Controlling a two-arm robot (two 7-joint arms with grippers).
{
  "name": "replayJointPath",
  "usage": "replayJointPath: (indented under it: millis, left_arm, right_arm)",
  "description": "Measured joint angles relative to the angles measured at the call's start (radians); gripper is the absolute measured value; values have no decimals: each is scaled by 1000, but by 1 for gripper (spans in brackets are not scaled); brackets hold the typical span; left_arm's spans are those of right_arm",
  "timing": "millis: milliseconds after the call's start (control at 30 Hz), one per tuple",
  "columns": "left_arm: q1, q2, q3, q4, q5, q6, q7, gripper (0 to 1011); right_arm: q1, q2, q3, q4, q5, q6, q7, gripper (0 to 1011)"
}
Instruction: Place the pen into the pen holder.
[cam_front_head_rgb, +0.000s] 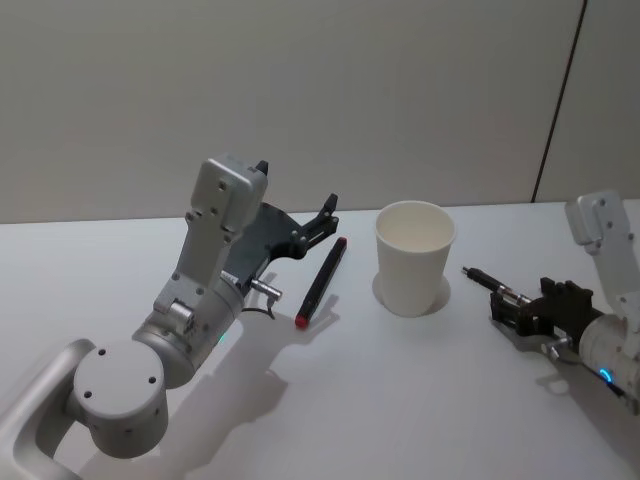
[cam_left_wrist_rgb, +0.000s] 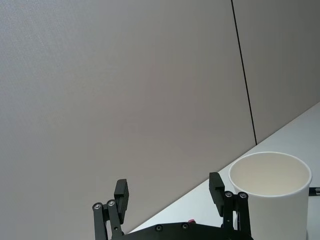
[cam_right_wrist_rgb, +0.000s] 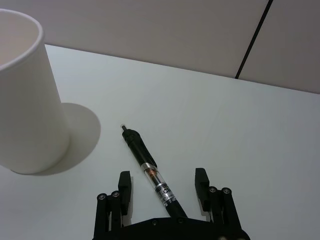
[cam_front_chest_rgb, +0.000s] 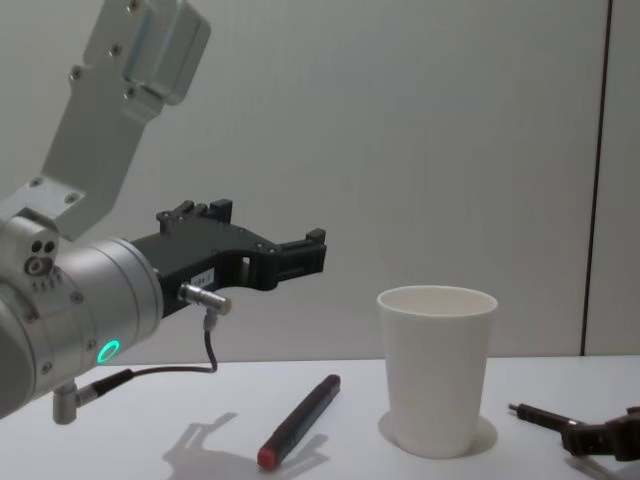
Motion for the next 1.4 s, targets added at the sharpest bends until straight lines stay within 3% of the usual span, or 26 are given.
replayJointPath:
  millis: [233, 400, 633, 1400]
  left_arm:
    - [0, 0, 0, 0, 0, 0, 0, 1001]
    - [0, 0, 0, 0, 0, 0, 0, 1001]
    - [0, 0, 0, 0, 0, 0, 0, 1001]
    - [0, 0, 0, 0, 0, 0, 0, 1001]
  right_arm:
    - [-1, -5, 6, 2, 29, 1, -2, 753]
    - [-1, -12, 10, 2, 60, 7, -11, 632]
    - [0, -16, 15, 3, 82, 12, -21, 567]
    - [1, -22, 18, 1, 111, 18, -25, 404]
